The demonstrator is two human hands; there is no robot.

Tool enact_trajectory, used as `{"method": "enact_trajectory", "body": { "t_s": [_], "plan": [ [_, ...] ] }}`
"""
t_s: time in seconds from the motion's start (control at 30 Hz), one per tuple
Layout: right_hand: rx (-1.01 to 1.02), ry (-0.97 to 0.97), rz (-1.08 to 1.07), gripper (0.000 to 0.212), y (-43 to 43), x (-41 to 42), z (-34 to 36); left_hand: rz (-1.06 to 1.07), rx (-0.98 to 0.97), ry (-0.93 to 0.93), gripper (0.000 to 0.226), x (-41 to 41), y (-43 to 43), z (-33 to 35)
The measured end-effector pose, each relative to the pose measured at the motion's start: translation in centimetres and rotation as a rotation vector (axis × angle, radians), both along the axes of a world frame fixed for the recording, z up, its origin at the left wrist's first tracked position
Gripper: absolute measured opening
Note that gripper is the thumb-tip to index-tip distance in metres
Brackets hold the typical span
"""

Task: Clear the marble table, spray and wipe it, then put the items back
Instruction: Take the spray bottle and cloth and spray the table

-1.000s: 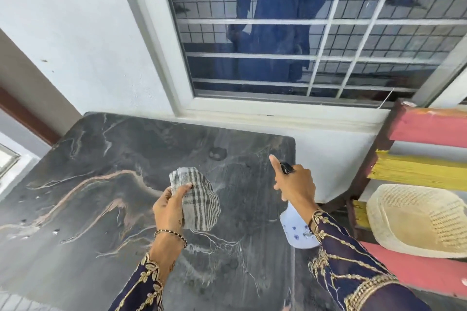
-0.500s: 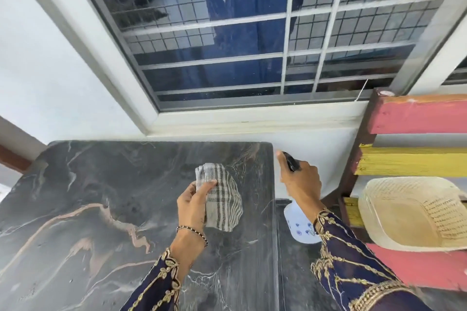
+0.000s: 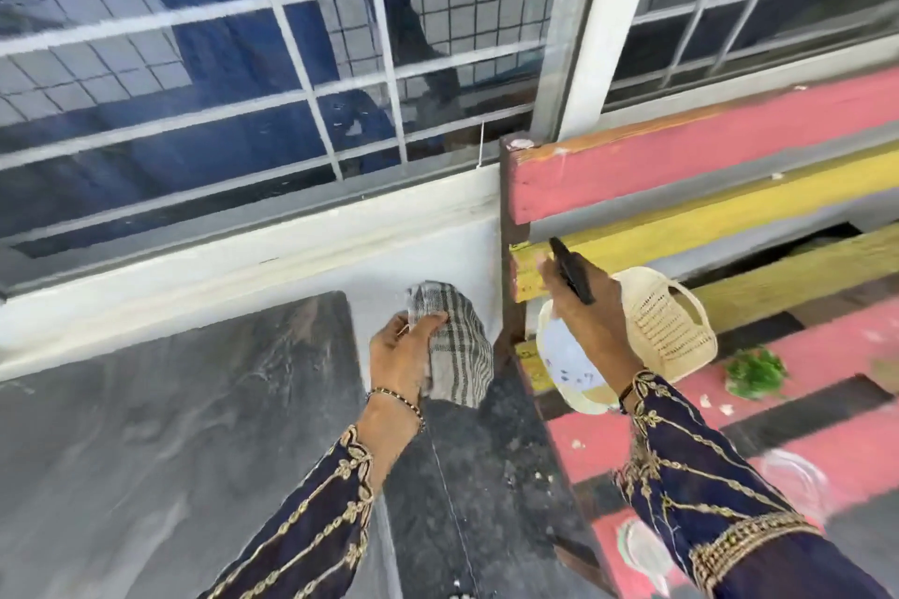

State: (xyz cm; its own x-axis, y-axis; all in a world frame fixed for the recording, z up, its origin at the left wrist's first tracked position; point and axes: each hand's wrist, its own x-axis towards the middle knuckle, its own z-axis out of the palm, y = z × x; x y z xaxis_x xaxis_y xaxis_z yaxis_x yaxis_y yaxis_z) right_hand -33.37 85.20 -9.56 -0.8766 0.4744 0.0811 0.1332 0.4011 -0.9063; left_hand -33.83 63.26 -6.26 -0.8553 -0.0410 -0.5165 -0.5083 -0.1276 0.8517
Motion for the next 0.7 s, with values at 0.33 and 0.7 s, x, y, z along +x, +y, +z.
{"method": "enact_trajectory", "body": {
  "t_s": [0.33,0.7],
  "plan": [
    [0.320,-0.295,-0.063,0.060,9.1,0.7,-10.2,-0.083,-0.046,-0.104,0.025,-0.9,3.7,-5.6],
    [0.125,-0.393,-0.145,0.071,8.0,1.8,-16.7,-0.098,-0.127,-0.108,0.024,-2.5,2.6,-8.4]
  ]
}}
